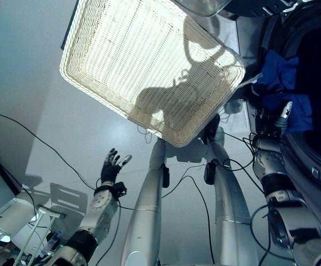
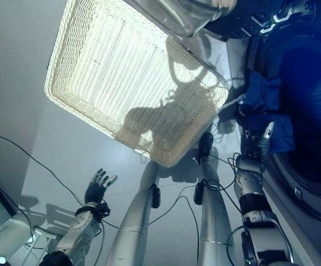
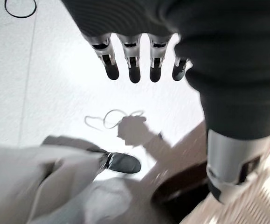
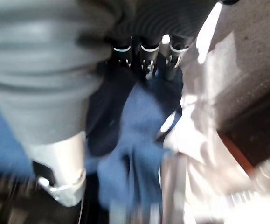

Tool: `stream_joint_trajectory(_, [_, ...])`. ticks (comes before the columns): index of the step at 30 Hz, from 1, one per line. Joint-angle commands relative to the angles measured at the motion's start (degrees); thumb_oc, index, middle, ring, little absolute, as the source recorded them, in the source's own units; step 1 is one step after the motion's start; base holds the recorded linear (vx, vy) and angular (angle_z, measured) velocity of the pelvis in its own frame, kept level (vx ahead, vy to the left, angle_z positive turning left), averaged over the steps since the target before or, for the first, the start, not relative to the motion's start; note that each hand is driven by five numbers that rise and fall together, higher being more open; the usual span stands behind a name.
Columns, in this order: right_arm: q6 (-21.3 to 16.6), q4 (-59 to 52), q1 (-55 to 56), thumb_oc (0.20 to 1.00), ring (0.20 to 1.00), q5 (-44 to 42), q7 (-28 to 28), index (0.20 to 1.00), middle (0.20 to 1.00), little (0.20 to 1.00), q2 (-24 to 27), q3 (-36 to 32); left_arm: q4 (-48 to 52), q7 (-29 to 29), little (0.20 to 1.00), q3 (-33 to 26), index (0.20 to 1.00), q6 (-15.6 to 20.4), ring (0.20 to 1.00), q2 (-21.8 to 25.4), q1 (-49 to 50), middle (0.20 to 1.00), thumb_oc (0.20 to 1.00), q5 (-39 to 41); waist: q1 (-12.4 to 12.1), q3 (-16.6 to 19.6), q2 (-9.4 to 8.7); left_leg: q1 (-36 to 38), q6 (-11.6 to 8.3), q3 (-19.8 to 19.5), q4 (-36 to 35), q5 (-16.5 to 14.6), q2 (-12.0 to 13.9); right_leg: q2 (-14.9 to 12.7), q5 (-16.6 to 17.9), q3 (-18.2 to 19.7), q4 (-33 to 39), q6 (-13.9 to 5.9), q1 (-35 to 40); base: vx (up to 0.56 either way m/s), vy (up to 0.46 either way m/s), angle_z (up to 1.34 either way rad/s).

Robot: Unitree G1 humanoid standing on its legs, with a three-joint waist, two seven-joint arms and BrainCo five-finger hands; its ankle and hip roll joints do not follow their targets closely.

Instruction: Put the clothes into the washing machine.

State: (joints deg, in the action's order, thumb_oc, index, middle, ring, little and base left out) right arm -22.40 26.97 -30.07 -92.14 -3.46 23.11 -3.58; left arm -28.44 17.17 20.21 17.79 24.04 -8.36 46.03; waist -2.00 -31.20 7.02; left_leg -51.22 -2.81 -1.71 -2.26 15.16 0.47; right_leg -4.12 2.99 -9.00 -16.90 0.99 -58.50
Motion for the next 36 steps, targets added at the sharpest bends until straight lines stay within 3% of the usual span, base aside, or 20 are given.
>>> stream_joint_trajectory(1, [-7.0, -5.2, -0.1, 1.0, 1.0, 8.3, -6.5, 1.0, 1.0, 1.0, 10.4, -5.0, -0.5, -1.3, 1.0, -0.9, 1.0, 0.5, 1.0, 0.7, 3.5, 1.0, 1.0, 0.1, 0.4, 1.4, -3.19, 0.3, -0.01, 0.3, 3.2, -3.2, -2.3, 2.9, 7.9, 0.1, 8.6, -6.03, 5.4, -0.03, 0.028, -0.07])
stream_joint_trajectory(3, [-5.4, -9.6, 2.7, 1.0, 1.0, 5.1, -9.7, 1.0, 1.0, 1.0, 11.0, -5.5, -1.0, -1.9, 1.0, -2.2, 1.0, 0.9, 1.0, 0.6, 4.4, 1.0, 1.0, -0.1, 1.2, 1.4, -4.03, 1.8, -0.01, 1.0, 4.3, -3.8, -2.1, 2.9, 7.7, 0.2, 8.1, -5.94, 6.7, -0.04, 0.034, -0.06])
stream_joint_trajectory(7, [-6.7, -11.6, 2.8, 1.0, 1.0, -7.7, -14.7, 1.0, 1.0, 1.0, 11.1, -7.6, -2.2, -2.4, 1.0, -2.8, 1.0, 0.7, 1.0, 0.7, 4.7, 1.0, 1.0, -0.4, 1.5, 1.4, -4.38, 3.9, -0.11, 1.9, 5.4, -4.7, -2.1, 2.7, 7.2, -0.1, 7.6, -6.0, 8.8, -0.03, 0.009, -0.04])
stream_joint_trajectory(11, [-13.9, -13.8, 1.7, 1.0, 1.0, -18.1, -17.1, 1.0, 1.0, 1.0, 9.3, -10.4, -3.2, -2.9, 1.0, -2.8, 1.0, 0.2, 1.0, 1.0, 4.8, 1.0, 1.0, -0.7, 1.5, 1.4, -4.0, 5.7, -0.18, 2.6, 6.0, -5.5, -2.1, 2.4, 6.7, -0.2, 7.3, -6.08, 10.7, -0.03, 0.006, -0.02])
stream_joint_trajectory(12, [-17.3, -14.2, 1.0, 1.0, 1.0, -20.2, -16.3, 1.0, 1.0, 1.0, 8.8, -11.5, -3.5, -3.1, 1.0, -2.8, 1.0, 0.2, 1.0, 1.0, 4.9, 1.0, 1.0, -0.7, 1.6, 1.4, -3.81, 6.0, -0.19, 2.8, 6.1, -5.7, -2.1, 2.3, 6.5, -0.2, 7.1, -6.08, 10.9, -0.02, 0.014, -0.03])
stream_joint_trajectory(13, [-22.3, -14.9, 0.0, 1.0, 1.0, -20.9, -12.7, 1.0, 1.0, 1.0, 8.1, -13.6, -4.1, -3.3, 1.0, -2.8, 1.0, 0.1, 1.0, 1.0, 4.7, 1.0, 1.0, -0.8, 1.5, 1.4, -3.47, 6.6, -0.21, 3.0, 6.4, -6.1, -2.1, 2.2, 6.1, -0.2, 6.8, -6.06, 11.6, 0.0, 0.0, 0.0])
stream_joint_trajectory(14, [-30.3, -14.2, -0.8, 1.0, 1.0, -20.9, -6.8, 1.0, 1.0, 1.0, 8.1, -15.7, -4.7, -3.6, 1.0, -2.6, 1.0, 0.3, 1.0, 1.0, 4.7, 1.0, 1.0, -0.6, 1.5, 1.4, -3.11, 7.1, -0.16, 3.0, 6.6, -6.3, -2.3, 2.2, 5.7, 0.0, 6.5, -5.99, 12.0, -0.03, 0.033, -0.02])
stream_joint_trajectory(16, [-37.6, -12.1, -1.6, 1.0, 1.0, -20.2, 0.9, 1.0, 1.0, 1.0, 9.2, -18.1, -5.2, -3.7, 1.0, -1.9, 1.0, 0.7, 1.0, 1.2, 4.6, 1.0, 1.0, -0.3, 1.5, 1.4, -2.57, 7.5, -0.26, 3.1, 6.7, -6.4, -2.4, 2.1, 5.4, 0.1, 6.0, -5.97, 12.5, -0.03, 0.029, -0.04])
stream_joint_trajectory(17, [-44.4, -8.5, -2.4, 1.0, 1.0, -13.9, 12.3, 1.0, 1.0, 1.0, 10.9, -20.0, -5.6, -3.7, 1.0, -1.0, 1.0, 1.1, 1.0, 1.3, 4.4, 1.0, 1.0, 0.1, 1.4, 1.4, -2.0, 7.9, -0.31, 3.1, 6.7, -6.5, -2.6, 1.9, 5.2, 0.2, 5.7, -5.92, 12.9, -0.05, 0.03, -0.04])
stream_joint_trajectory(18, [-45.0, -5.3, -3.8, 1.0, 1.0, -5.9, 22.5, 1.0, 1.0, 1.0, 12.8, -21.8, -5.8, -3.5, 1.0, 0.0, 1.0, 1.3, 1.0, 1.2, 3.9, 1.0, 1.0, 0.1, 1.3, 1.4, -1.37, 7.8, -0.37, 3.0, 6.9, -6.3, -2.8, 1.6, 5.3, 0.2, 5.4, -5.71, 12.7, 0.0, 0.0, 0.0])
stream_joint_trajectory(20, [-43.1, -2.7, -4.7, 1.0, 1.0, 0.8, 31.0, 1.0, 1.0, 1.0, 14.6, -22.1, -5.8, -3.3, 1.0, 0.9, 1.0, 1.3, 1.0, 1.0, 3.7, 1.0, 1.0, -0.1, 1.1, 1.4, -0.58, 8.5, -0.49, 2.9, 7.4, -6.8, -3.1, 1.4, 4.7, 0.3, 4.8, -5.72, 13.1, 0.0, 0.027, 0.08])
stream_joint_trajectory(21, [-40.2, -1.1, -5.4, 1.0, 1.0, 2.7, 34.4, 1.0, 1.0, 1.0, 15.5, -21.5, -6.1, -3.4, 1.0, 1.0, 1.0, 1.3, 1.0, 0.5, 3.4, 1.0, 1.0, -0.4, 1.0, 1.4, -0.1, 8.6, -0.43, 2.8, 7.6, -6.8, -3.4, 1.4, 4.6, 0.5, 4.7, -5.64, 13.2, -0.02, 0.027, 0.09])
stream_joint_trajectory(22, [-39.8, -0.9, -5.8, 1.0, 1.0, 3.3, 35.2, 1.0, 1.0, 1.0, 15.8, -21.5, -6.1, -3.4, 1.0, 1.0, 1.0, 1.3, 1.0, 0.4, 3.2, 1.0, 1.0, -0.4, 1.0, 1.4, 0.03, 8.1, -0.38, 2.9, 7.6, -6.4, -3.4, 1.3, 5.0, 0.4, 4.8, -5.54, 12.7, -0.03, 0.039, 0.09])
stream_joint_trajectory(24, [-34.7, 1.9, -7.1, 1.0, 1.0, 2.1, 34.6, 1.0, 1.0, 1.0, 16.4, -18.5, -6.3, -3.7, 1.0, 1.0, 1.0, 0.6, 1.0, -0.4, 2.6, 1.0, 1.0, -1.1, 0.7, 1.4, 0.89, 8.9, -0.14, 3.0, 7.2, -6.4, -3.9, 1.3, 4.8, 0.7, 5.2, -5.42, 13.4, -0.01, 0.043, 0.08])
stream_joint_trajectory(28, [-25.0, -0.5, -6.3, 1.0, 1.0, 2.2, 25.8, 1.0, 1.0, 1.0, 13.1, -13.7, -5.2, -3.5, 1.0, 1.0, 1.0, 0.1, 1.0, -1.2, 2.2, 1.0, 1.0, -1.6, 0.8, 1.4, 1.47, 8.7, 0.12, 3.6, 5.4, -5.1, -3.8, 1.4, 5.6, 0.7, 6.5, -5.18, 13.2, 0.0, 0.032, -0.06])
stream_joint_trajectory(29, [-25.0, -1.1, -5.9, 1.0, 1.0, 2.6, 25.3, 1.0, 1.0, 1.0, 12.5, -13.0, -5.1, -3.4, 1.0, 0.8, 1.0, 0.0, 1.0, -1.2, 2.2, 1.0, 1.0, -1.7, 0.8, 1.4, 1.44, 8.7, 0.14, 3.7, 5.2, -4.9, -3.8, 1.4, 5.6, 0.8, 6.6, -5.16, 13.2, -0.01, 0.03, -0.13])
stream_joint_trajectory(31, [-18.2, -6.9, -0.9, 1.0, 1.0, 7.9, 16.5, 1.0, 1.0, 1.0, 6.6, -7.2, -4.5, -3.0, 1.0, 0.4, 1.0, -0.2, 1.0, -1.9, 3.1, 1.0, 1.0, -2.5, 1.1, 1.4, 1.08, 9.5, 0.15, 4.3, 3.7, -4.6, -3.5, 1.7, 5.3, 0.9, 7.2, -5.2, 13.8, 0.01, 0.025, -0.09])
stream_joint_trajectory(33, [-13.5, -8.8, 1.2, 1.0, 1.0, 11.2, 12.2, 1.0, 1.0, 1.0, 4.6, -4.6, -4.2, -2.9, 1.0, -0.2, 1.0, -0.4, 1.0, -2.2, 3.5, 1.0, 1.0, -3.0, 1.2, 1.4, 0.69, 9.6, 0.21, 4.6, 3.2, -4.4, -3.4, 1.7, 5.5, 0.9, 7.5, -5.26, 13.9, 0.0, 0.017, -0.1])
stream_joint_trajectory(34, [-8.3, -10.5, 4.0, 1.0, 1.0, 15.2, 6.3, 1.0, 1.0, 1.0, 3.1, -1.5, -4.3, -3.1, 1.0, -1.3, 1.0, -0.5, 1.0, -2.6, 3.8, 1.0, 1.0, -3.7, 1.5, 1.4, 0.25, 9.4, 0.26, 5.1, 2.7, -4.1, -3.1, 1.8, 5.8, 0.9, 8.1, -5.38, 13.6, -0.02, 0.012, -0.17])
stream_joint_trajectory(36, [-4.9, -10.8, 8.7, 1.0, 1.0, 21.4, 1.3, 1.0, 1.0, 1.0, 2.1, 3.2, -4.3, -3.4, 1.0, -2.2, 1.0, -0.3, 1.0, -2.6, 4.7, 1.0, 1.0, -4.5, 2.0, 1.4, -0.76, 9.0, 0.13, 5.5, 2.5, -3.8, -2.8, 1.8, 6.4, 0.8, 8.6, -5.6, 13.3, -0.02, -0.009, -0.16])
